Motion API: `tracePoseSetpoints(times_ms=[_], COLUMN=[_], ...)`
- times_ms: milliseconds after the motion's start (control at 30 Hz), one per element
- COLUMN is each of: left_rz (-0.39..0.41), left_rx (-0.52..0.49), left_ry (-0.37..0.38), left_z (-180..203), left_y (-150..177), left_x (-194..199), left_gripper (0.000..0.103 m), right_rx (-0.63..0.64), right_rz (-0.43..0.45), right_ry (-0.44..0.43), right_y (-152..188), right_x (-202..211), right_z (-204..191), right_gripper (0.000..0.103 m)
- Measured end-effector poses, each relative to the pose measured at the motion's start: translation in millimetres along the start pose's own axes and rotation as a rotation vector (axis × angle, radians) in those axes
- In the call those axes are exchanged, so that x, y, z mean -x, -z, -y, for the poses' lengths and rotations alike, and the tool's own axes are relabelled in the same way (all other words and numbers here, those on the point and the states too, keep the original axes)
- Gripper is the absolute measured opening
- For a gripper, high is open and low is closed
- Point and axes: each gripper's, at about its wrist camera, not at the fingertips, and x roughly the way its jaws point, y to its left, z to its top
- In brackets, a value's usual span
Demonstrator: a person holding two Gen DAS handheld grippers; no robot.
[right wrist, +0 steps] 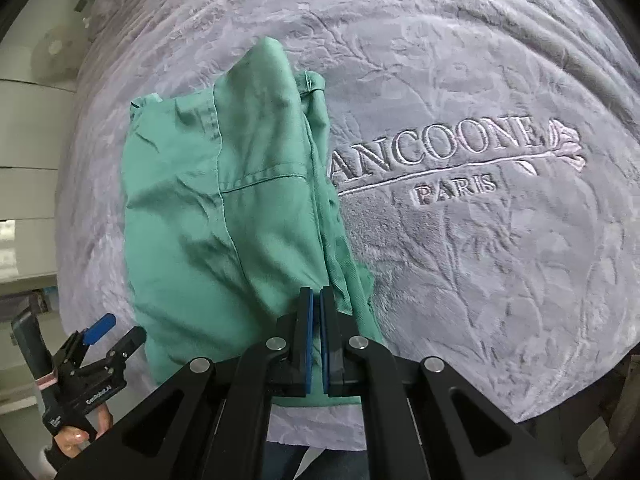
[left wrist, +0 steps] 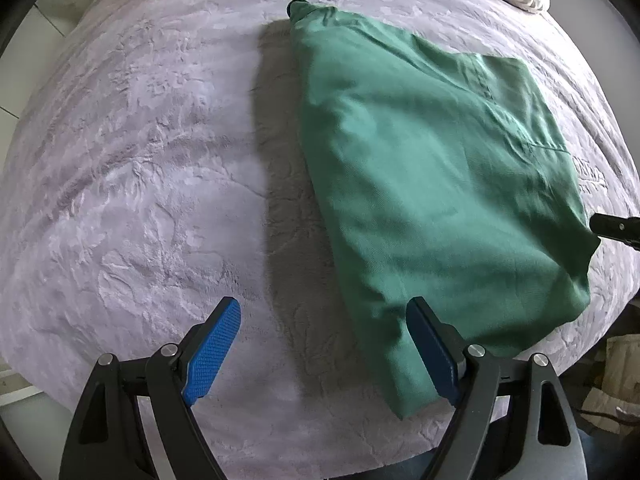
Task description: Fold large clothes
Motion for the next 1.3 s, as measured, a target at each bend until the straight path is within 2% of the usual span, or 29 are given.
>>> tracePoseSetpoints(times_ms=[367, 567, 600, 667, 700, 733, 933, 967, 1033, 1200, 1233, 1267, 1300], left_rz=[0.036, -0.018, -0.03, -0.049, -0.048, -0.048, -0.027, -0.017, 0.012, 0.063, 0.066, 0.066, 0.072], left_rx=[0.025, 0.039, 0.038, 0.028, 0.025, 0.023, 0.025, 0.027, 0.036, 0.056, 0.058, 0.061, 0.063], left_ry=[-0.022, 0.005, 0.0, -0.023, -0.027, -0.03, -0.057, -0.064, -0.073, -0.081, -0.08, -0.085, -0.088], left_z=[3, 0, 0, 1, 1, 1, 3, 4, 4, 6, 7, 8, 9], left_y=[-9, -5, -4, -3, -2, -3, -13, -15, -19, -27, -28, -29, -29], left_x=[16, 8, 6, 4, 5, 6, 23, 27, 35, 50, 51, 51, 53], left_gripper=[0.086, 0.086, 0.086, 0.086, 0.086, 0.086, 0.086, 0.086, 0.086, 0.086, 0.092, 0.102, 0.103], right_rx=[0.038, 0.08, 0.088, 0.1, 0.106, 0.114, 0.154, 0.154, 0.154, 0.176, 0.181, 0.187, 0.191], right_rz=[0.022, -0.011, -0.021, -0.029, -0.03, -0.025, 0.009, 0.016, 0.032, 0.075, 0.083, 0.092, 0.094], right_ry=[0.019, 0.072, 0.085, 0.111, 0.124, 0.136, 0.168, 0.171, 0.174, 0.18, 0.186, 0.196, 0.2], right_y=[4, 7, 8, 11, 12, 13, 12, 11, 9, 4, 4, 3, 3], right_x=[15, 8, 6, 5, 5, 6, 16, 18, 23, 38, 40, 42, 42], right_z=[-9, -18, -20, -23, -24, -26, -45, -47, -52, -65, -67, -69, -70], right_gripper=[0.004, 0.005, 0.01, 0.036, 0.06, 0.066, 0.066, 0.067, 0.079, 0.081, 0.081, 0.081, 0.082])
